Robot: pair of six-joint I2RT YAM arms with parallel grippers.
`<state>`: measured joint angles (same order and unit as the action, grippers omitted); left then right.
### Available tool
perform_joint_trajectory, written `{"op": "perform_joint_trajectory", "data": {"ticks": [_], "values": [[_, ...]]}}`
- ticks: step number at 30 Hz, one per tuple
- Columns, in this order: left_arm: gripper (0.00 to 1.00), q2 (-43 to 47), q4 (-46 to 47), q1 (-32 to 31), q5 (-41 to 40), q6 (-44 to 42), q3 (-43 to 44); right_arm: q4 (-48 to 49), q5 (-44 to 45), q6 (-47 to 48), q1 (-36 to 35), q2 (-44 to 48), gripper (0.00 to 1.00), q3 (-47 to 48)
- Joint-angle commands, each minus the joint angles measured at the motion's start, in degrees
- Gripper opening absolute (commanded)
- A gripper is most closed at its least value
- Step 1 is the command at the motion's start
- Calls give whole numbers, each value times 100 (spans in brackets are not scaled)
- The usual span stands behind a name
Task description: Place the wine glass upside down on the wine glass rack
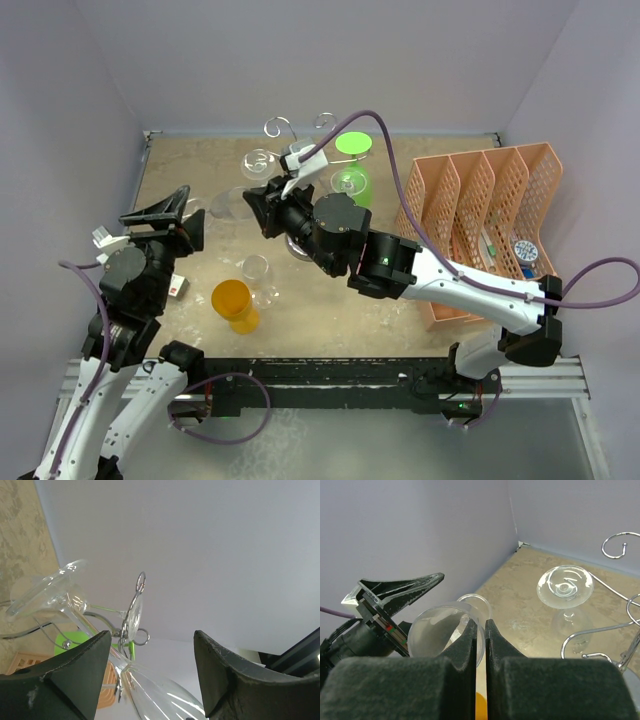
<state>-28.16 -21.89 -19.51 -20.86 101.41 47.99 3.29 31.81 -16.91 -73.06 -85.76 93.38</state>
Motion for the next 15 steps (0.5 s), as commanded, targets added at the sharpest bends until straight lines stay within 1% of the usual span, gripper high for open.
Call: {"op": "perform_joint_trajectory", "data": {"ticks": [1,5,9,13,15], "values": [[64,75,-113,22,-63,85,201,687,15,-109,-10,228,2,101],[64,135,-169,19,19,135,207,753,97,-90,-8,200,2,114],[63,129,-113,19,327,326,153,822,114,-61,-7,161,2,133],[63,63,134,25,459,477,-69,822,54,-52,-10,175,2,140],[60,6,386,21,458,547,-193,850,-43,-75,-11,235,2,78]]}}
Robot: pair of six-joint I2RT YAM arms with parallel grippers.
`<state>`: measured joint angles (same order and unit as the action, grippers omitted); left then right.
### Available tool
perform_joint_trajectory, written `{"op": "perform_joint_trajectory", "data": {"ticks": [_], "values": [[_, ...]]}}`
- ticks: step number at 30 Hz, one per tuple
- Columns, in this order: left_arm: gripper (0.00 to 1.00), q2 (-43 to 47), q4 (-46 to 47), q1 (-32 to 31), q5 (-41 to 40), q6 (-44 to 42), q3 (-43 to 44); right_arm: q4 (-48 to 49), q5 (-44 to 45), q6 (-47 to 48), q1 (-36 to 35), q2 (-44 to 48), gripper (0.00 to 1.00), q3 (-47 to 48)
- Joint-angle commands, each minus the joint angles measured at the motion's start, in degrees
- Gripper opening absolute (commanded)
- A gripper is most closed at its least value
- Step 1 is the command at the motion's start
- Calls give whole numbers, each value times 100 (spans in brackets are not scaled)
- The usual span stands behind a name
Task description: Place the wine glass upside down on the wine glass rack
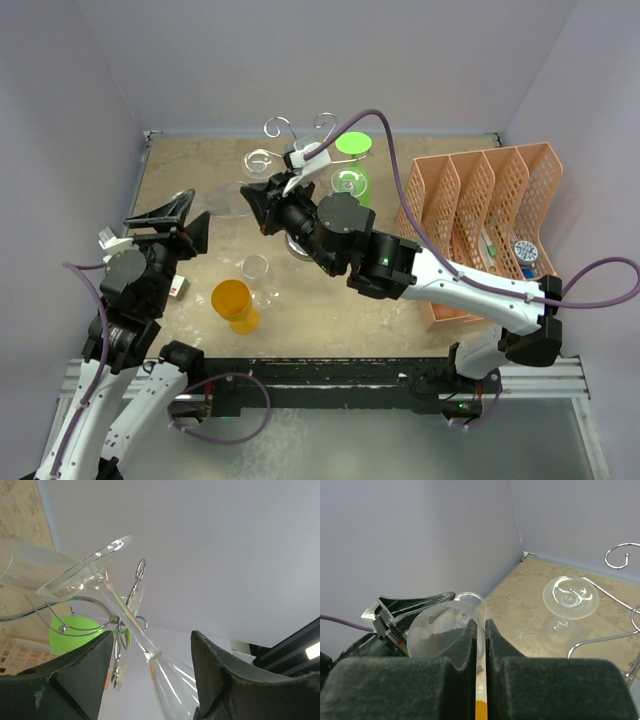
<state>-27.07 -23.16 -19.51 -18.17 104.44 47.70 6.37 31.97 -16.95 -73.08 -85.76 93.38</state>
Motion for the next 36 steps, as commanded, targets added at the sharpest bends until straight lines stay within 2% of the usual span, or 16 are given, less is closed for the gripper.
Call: {"op": "perform_joint_trajectory", "data": {"ticks": [1,6,9,11,12,15,17,25,27,31,36], "values": [[58,-131,624,20,159,283,-199,553,-119,-91,-5,266,2,41],[41,-341,1127,20,-30,331,-213,681,-407,-205,-8,483,2,-248],[17,-429,1239,18,-178,359,-155,731,-563,-255,-5,618,2,-431],[3,-444,1293,22,-309,368,-120,742,-646,-289,-5,715,2,-552],[0,-452,1303,18,-363,371,-97,738,-667,-306,-7,758,3,-620],[0,-444,1341,18,-544,348,-53,710,-697,-347,-6,880,4,-765],[0,-447,1428,19,-600,304,-46,690,-704,-397,-10,973,9,-856],[0,-440,1646,20,-747,33,23,409,-690,-729,-5,1420,44,-1166],[0,-426,1648,23,-815,-113,45,254,-729,-764,-5,1602,48,-1299],[0,-375,1688,28,-862,-755,153,-98,-957,-812,-5,1973,53,-1495],[0,-501,1617,20,-395,-2299,463,-474,-1113,-821,-5,2188,59,-1490]]}}
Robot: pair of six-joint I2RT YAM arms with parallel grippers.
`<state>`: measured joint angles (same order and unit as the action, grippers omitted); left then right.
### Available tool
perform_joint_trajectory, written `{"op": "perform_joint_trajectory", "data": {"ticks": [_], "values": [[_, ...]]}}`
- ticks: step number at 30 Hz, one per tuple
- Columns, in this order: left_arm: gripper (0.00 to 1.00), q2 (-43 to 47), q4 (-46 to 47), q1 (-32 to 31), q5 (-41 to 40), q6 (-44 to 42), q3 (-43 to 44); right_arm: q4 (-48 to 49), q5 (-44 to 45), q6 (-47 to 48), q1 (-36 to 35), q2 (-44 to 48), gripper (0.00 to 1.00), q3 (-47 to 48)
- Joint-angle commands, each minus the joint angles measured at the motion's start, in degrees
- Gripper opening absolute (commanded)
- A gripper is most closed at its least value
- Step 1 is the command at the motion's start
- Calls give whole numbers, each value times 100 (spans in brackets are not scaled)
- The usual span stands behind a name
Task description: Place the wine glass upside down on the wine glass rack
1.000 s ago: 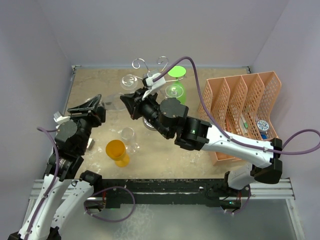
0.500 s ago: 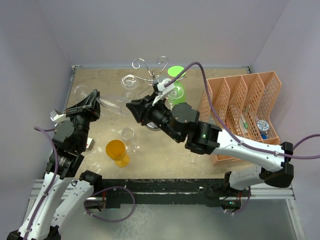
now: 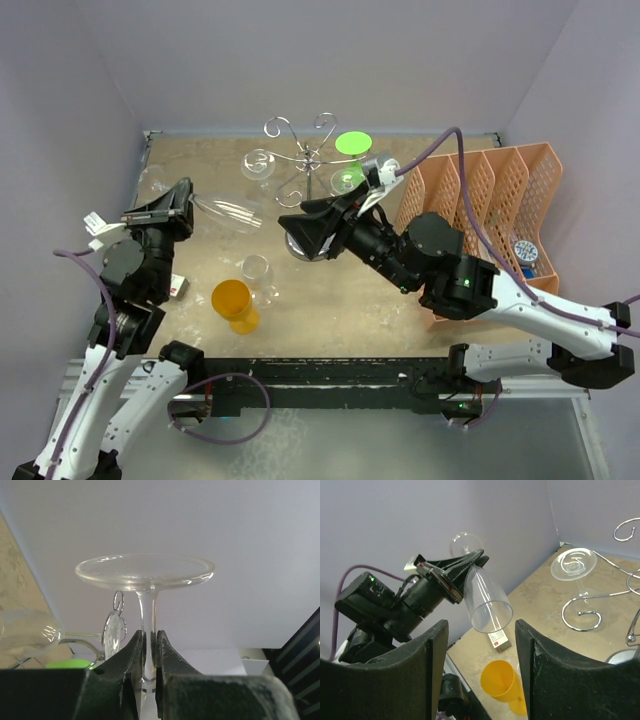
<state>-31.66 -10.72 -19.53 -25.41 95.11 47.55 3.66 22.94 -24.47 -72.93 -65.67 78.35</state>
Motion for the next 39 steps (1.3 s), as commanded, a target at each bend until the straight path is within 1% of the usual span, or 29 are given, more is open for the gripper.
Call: {"op": "perform_joint_trajectory", "data": {"ticks": [1,4,8,12,14,20,24,27,29,32,34,37,39], "values": [[0,-74,371,27,470,-1657,527,-229,-331,-52,-24,185,59,28],[0,-204,694,21,1206,-2806,553,-219,-545,-49,-23,187,60,58],[0,-349,826,25,2080,-4104,656,-137,-657,-177,-23,156,60,88],[0,-407,1101,27,2904,-5143,685,32,-659,-321,-25,110,60,120],[0,-418,1394,21,3459,-5563,649,115,-555,-412,-24,78,60,157],[0,-519,2203,21,4569,-6214,550,495,-300,-642,-25,15,60,247],[0,-528,2308,20,5101,-6705,557,554,-403,-649,-28,-132,60,557],[0,-477,2271,20,5236,-7161,549,485,-422,-672,-20,-240,60,871],[0,-470,2272,20,5277,-7497,530,361,-440,-1109,-20,-324,60,1079],[0,-513,2244,20,5373,-7990,549,-57,-52,-1885,-20,-470,59,1375],[0,-541,2318,20,5554,-8183,536,-268,102,-2241,-23,-526,58,1494],[0,-529,2416,22,5746,-8306,499,-391,246,-2535,-20,-577,55,1585],[0,-481,2457,20,5714,-8329,465,-405,299,-2601,-20,-614,54,1599]]}}
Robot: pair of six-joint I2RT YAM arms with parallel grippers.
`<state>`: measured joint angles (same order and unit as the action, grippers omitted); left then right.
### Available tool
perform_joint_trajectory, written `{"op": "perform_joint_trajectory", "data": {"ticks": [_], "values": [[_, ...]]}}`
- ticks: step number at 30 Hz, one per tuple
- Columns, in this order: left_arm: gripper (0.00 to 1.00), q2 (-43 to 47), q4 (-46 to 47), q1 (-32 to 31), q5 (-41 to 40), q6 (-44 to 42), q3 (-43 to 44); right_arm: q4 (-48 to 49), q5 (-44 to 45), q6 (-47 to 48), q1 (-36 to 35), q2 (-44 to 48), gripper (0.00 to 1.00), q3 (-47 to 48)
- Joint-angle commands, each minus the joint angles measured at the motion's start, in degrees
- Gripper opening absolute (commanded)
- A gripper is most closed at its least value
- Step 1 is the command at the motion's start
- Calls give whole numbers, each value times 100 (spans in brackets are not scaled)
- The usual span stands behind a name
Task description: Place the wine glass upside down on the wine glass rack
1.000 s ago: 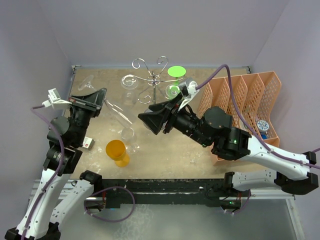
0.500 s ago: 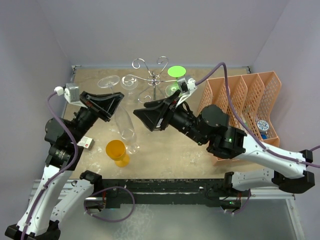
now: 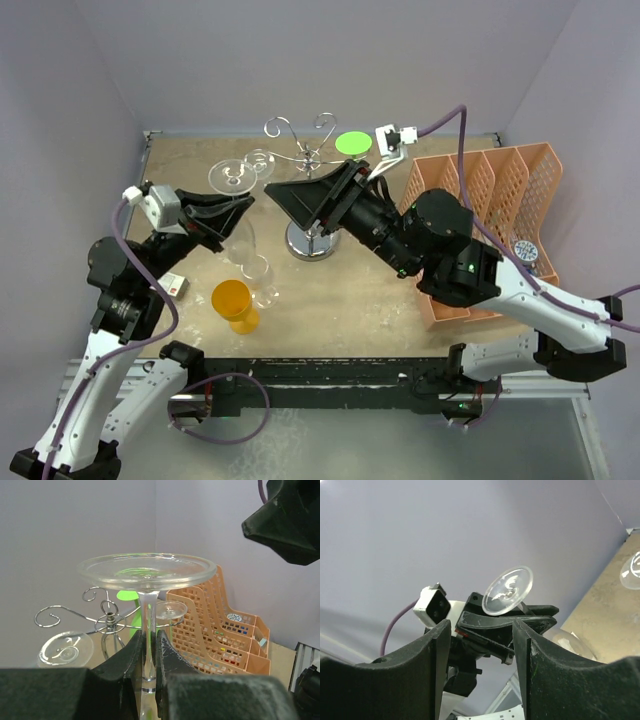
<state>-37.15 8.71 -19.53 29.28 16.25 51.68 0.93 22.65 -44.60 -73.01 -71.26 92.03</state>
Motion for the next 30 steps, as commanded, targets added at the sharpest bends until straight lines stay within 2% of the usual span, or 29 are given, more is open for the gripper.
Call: {"op": "perform_joint_trajectory", "data": {"ticks": [1,5,10,17,21,25,30], "values": [[0,81,508,26,245,-465,17,-170,368,-593,-11,-88,54,261],[0,121,354,24,214,-574,-86,-314,440,-514,-11,-247,54,303],[0,10,877,21,64,-311,-267,-115,508,-125,-12,-225,54,111],[0,-107,891,27,-1186,-798,-424,426,808,465,-11,41,55,-260],[0,-342,474,25,-2067,-1136,-44,444,948,888,-11,75,55,-95],[0,-881,219,31,-2561,-1348,367,560,1097,1126,-11,224,55,-183],[0,-1187,598,33,-2878,-1411,316,767,1125,1325,-18,519,55,-551]]}}
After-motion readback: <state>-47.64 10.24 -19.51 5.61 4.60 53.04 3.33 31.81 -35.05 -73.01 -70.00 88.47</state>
